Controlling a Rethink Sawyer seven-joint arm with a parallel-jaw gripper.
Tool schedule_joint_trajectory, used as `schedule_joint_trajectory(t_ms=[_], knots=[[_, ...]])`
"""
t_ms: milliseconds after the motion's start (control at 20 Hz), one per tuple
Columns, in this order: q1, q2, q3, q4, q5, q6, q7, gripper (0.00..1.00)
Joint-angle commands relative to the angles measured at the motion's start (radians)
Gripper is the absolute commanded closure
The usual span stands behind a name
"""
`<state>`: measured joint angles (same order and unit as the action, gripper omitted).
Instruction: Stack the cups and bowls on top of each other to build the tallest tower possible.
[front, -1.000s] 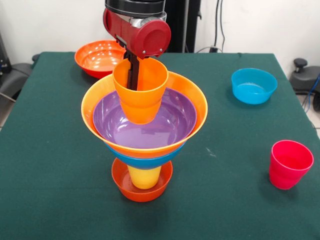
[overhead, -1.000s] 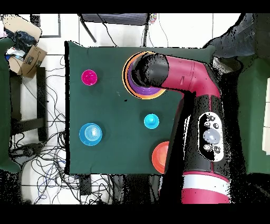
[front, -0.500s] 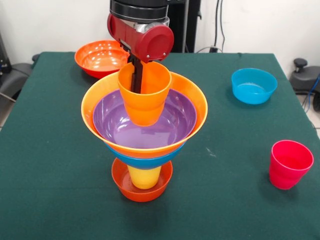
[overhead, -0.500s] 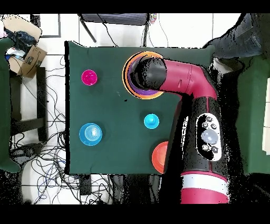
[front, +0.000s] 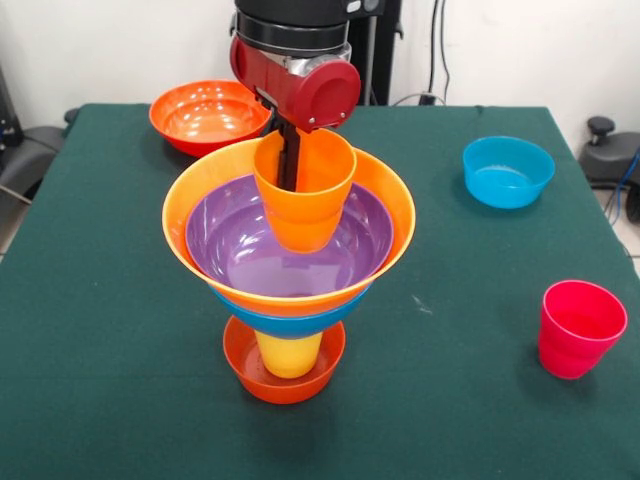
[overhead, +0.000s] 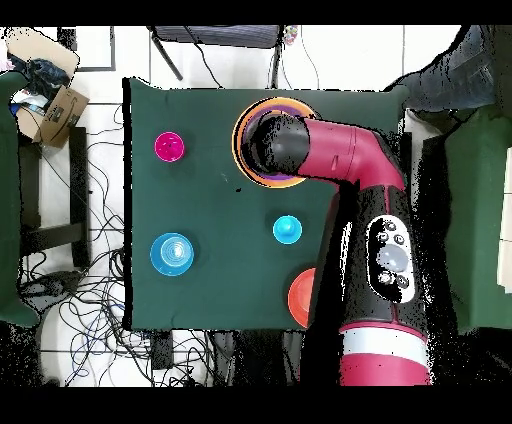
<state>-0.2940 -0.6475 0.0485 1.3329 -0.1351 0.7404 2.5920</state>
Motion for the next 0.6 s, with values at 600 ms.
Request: schedule_joint_trajectory(t_ms=[600], knots=[[0.016, 0.033, 0.076, 0.047, -0.072, -0.041, -0.111, 1.0]])
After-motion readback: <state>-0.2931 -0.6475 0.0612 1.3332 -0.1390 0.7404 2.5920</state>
